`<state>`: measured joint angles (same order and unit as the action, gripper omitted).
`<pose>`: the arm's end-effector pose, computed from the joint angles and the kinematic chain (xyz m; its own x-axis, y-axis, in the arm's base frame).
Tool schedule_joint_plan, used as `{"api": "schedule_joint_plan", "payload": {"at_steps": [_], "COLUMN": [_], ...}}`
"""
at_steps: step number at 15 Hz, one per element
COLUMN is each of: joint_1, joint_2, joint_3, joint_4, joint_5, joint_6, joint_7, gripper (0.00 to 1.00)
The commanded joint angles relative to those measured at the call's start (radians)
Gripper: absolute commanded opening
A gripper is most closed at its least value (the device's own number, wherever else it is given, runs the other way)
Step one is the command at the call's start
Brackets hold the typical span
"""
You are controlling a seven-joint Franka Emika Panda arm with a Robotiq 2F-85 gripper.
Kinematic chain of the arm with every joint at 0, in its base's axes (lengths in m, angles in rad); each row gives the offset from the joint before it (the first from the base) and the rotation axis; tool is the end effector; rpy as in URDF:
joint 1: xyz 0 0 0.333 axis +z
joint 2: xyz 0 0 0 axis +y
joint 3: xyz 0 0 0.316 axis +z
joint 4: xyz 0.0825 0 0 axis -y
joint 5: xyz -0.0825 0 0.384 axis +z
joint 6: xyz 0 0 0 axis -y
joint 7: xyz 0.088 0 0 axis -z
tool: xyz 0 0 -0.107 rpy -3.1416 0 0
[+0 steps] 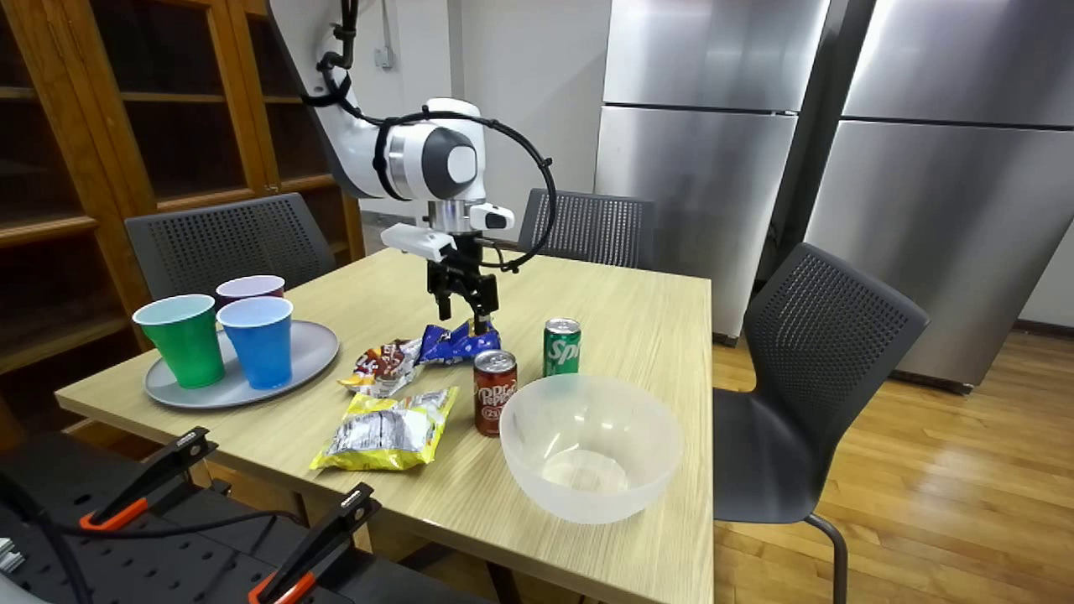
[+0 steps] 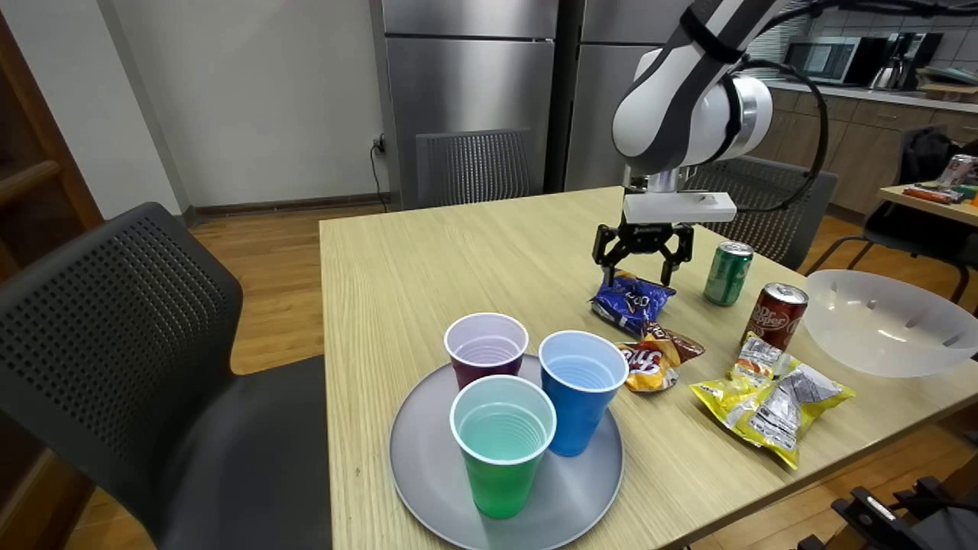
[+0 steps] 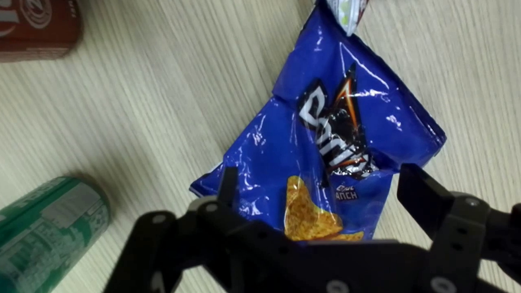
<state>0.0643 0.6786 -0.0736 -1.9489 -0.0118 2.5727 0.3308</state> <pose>0.6056 -0.0053 0.1228 0.9499 -0.3107 -0.0341 -0.3080 -0.9490 0.0667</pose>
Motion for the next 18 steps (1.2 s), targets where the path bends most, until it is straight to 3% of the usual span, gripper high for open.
{"api": "schedule_joint_plan", "payload": {"at_steps": [1, 2, 4, 13, 18], "joint_1": [0.008, 0.008, 0.008, 0.010, 0.012], "joint_2": [0.029, 0.032, 0.037, 0.039, 0.008], "joint_3": [-0.008, -0.008, -0.008, -0.009, -0.011], "joint_4": [0.046, 0.048, 0.053, 0.054, 0.032], "joint_5": [0.007, 0.008, 0.009, 0.009, 0.008], "joint_6": [-0.028, -0.028, -0.027, -0.025, -0.018], "joint_7": [-0.017, -0.017, -0.016, -0.015, -0.015], "gripper": [1.00, 1.00, 0.74, 0.03, 0.00]}}
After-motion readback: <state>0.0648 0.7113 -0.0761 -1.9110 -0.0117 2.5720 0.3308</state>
